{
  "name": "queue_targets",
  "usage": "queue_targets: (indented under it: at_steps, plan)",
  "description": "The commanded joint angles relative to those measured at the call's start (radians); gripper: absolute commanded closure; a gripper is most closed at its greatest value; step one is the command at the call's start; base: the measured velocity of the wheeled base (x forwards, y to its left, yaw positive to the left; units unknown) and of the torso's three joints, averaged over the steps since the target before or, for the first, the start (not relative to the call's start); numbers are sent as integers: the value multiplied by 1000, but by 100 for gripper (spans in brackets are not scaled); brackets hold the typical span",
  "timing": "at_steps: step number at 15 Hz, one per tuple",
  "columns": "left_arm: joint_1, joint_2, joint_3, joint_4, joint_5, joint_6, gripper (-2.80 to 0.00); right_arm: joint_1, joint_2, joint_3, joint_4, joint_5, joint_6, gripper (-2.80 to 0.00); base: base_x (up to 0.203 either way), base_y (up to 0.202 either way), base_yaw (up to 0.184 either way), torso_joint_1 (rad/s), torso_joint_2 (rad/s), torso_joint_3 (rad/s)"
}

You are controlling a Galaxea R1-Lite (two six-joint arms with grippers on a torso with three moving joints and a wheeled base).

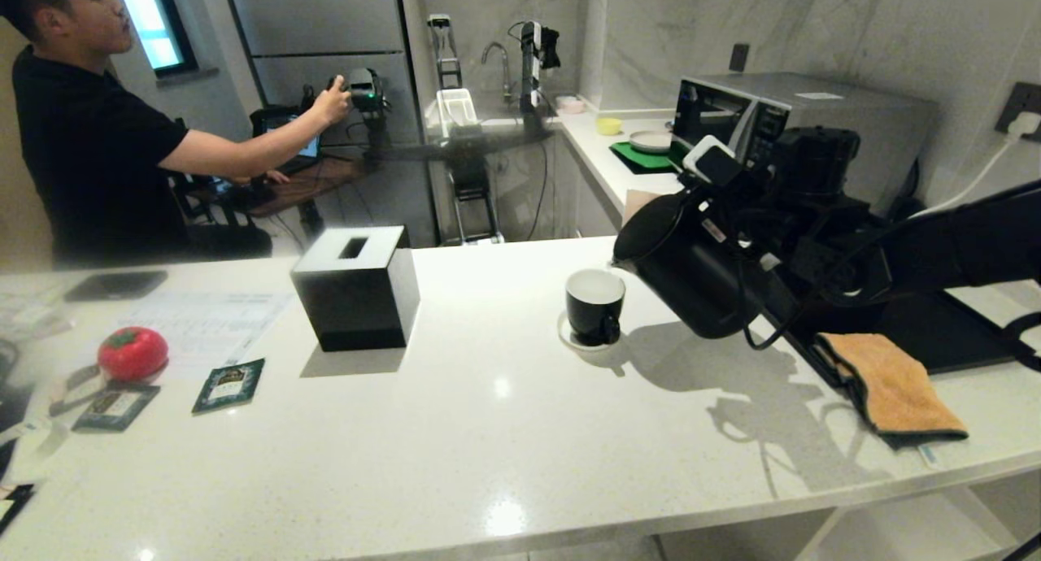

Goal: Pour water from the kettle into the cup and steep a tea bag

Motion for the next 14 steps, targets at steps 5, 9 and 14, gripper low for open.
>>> queue_targets:
  at_steps: [5,9,14]
  plan:
    - [0,0,0,0,1,-1,0,5,8,8,-8,4,-35,0,0,0,0,0,0,0]
    - [0,2,0,0,1,-1,0,5,9,8,-7,8,-41,0,0,0,0,0,0,0]
    - [0,0,0,0,1,-1,0,5,11,9,-10,8,-62,0,0,0,0,0,0,0]
